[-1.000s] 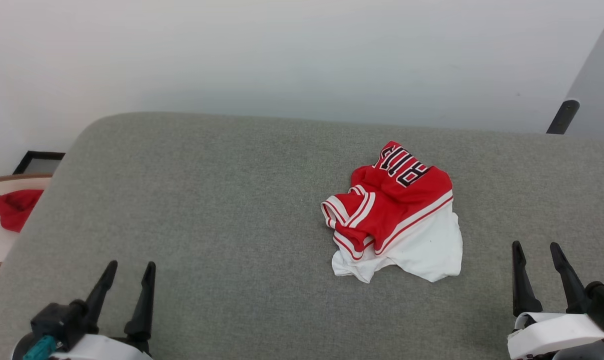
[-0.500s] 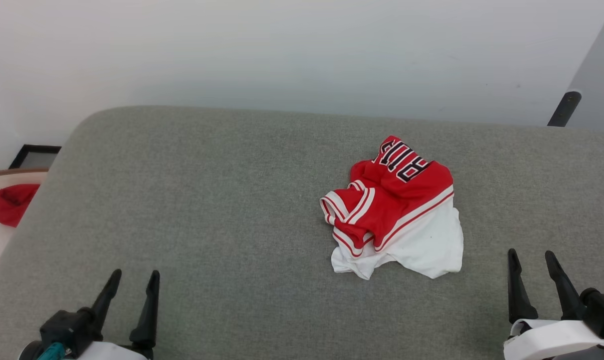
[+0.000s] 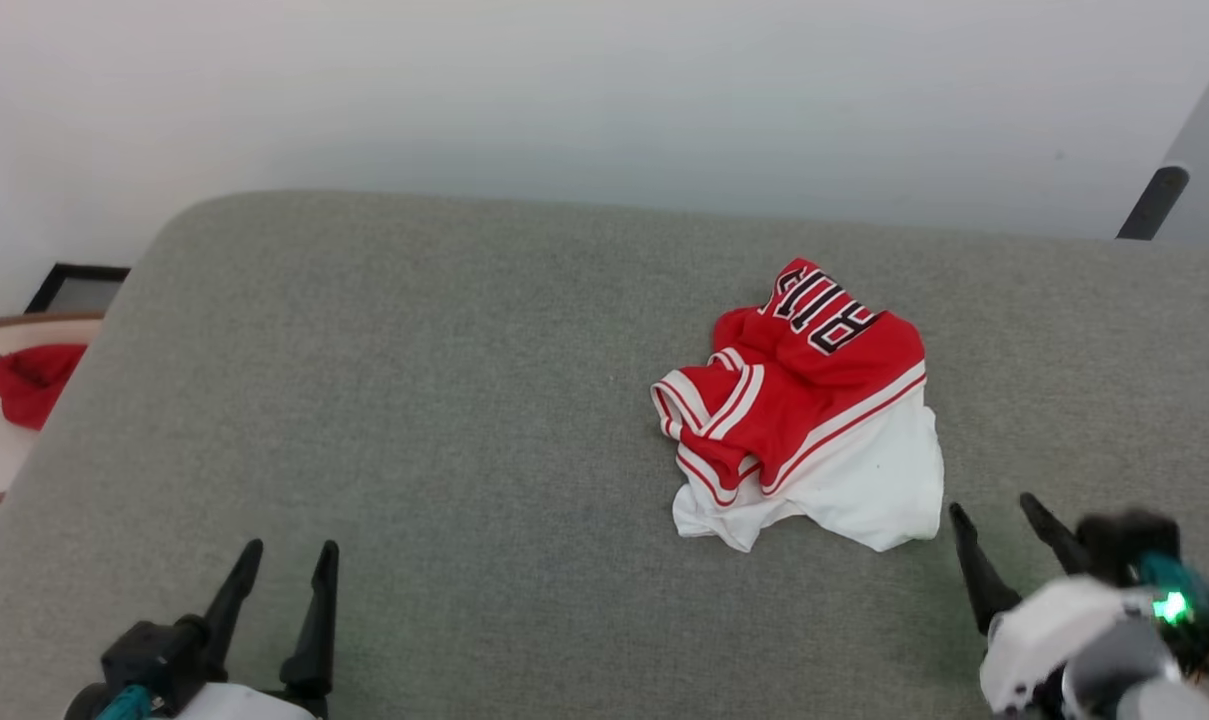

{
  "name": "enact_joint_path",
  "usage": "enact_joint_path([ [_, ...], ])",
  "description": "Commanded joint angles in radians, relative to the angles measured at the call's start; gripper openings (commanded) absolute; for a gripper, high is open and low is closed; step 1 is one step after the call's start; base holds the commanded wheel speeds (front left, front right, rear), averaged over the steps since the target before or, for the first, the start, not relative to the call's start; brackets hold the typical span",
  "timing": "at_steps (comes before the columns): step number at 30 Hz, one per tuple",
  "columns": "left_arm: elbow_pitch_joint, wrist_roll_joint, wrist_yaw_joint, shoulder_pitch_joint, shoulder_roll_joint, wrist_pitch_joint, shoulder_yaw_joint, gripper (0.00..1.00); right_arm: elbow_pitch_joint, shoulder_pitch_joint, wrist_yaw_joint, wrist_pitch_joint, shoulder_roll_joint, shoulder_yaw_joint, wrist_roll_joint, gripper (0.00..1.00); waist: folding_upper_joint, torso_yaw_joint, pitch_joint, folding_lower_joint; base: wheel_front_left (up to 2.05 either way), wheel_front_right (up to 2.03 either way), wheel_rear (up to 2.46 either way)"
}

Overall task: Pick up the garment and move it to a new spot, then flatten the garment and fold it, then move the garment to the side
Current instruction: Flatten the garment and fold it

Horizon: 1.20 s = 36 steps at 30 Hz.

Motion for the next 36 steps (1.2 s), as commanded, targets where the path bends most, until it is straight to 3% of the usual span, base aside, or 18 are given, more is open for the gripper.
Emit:
enact_joint_path([
  [1, 0.0, -0.006, -0.002, -0.006, -0.004, 0.001, -0.001, 1.0, 0.0, -0.02, 0.0, 0.021, -0.015, 0.009, 0.004, 1.0, 0.0, 0.007, 0.012, 0.0, 0.0, 0.0, 0.0],
  [8, 0.002, -0.025, -0.002, -0.04, -0.022, 0.001, -0.027, 1.0, 0.024, -0.197, 0.0, 0.414, -0.082, 0.044, 0.046, 1.0, 0.0, 0.025, 0.077, 0.0, 0.0, 0.0, 0.0],
  [15, 0.008, -0.052, -0.002, -0.088, -0.018, 0.001, -0.049, 1.0, 0.057, -0.325, 0.0, 0.8, -0.065, -0.013, 0.007, 1.0, 0.0, 0.057, 0.144, 0.0, 0.0, 0.0, 0.0],
  [21, 0.01, -0.07, -0.003, -0.121, -0.013, 0.001, -0.054, 1.0, 0.032, -0.348, 0.0, 0.97, -0.027, -0.028, -0.036, 1.0, 0.0, 0.073, 0.192, 0.0, 0.0, 0.0, 0.0],
  [26, 0.014, -0.081, -0.003, -0.14, -0.02, 0.001, -0.059, 1.0, 0.012, -0.325, 0.0, 0.996, -0.01, -0.032, -0.055, 0.99, 0.0, 0.077, 0.214, 0.0, 0.0, 0.0, 0.0],
  [27, 0.015, -0.082, -0.003, -0.143, -0.02, 0.001, -0.06, 1.0, 0.006, -0.322, 0.0, 0.989, -0.009, -0.027, -0.052, 0.41, 0.0, 0.077, 0.217, 0.0, 0.0, 0.0, 0.0],
  [28, 0.017, -0.084, -0.003, -0.146, -0.021, 0.001, -0.06, 1.0, -0.002, -0.322, 0.0, 0.973, -0.006, -0.028, -0.045, 0.0, 0.0, 0.076, 0.219, 0.0, 0.0, 0.0, 0.0],
  [36, 0.02, -0.089, -0.003, -0.154, -0.017, 0.001, -0.062, 1.0, -0.025, -0.331, 0.0, 0.874, -0.027, -0.076, -0.035, 0.0, 0.0, 0.044, 0.213, 0.0, 0.0, 0.0, 0.0],
])
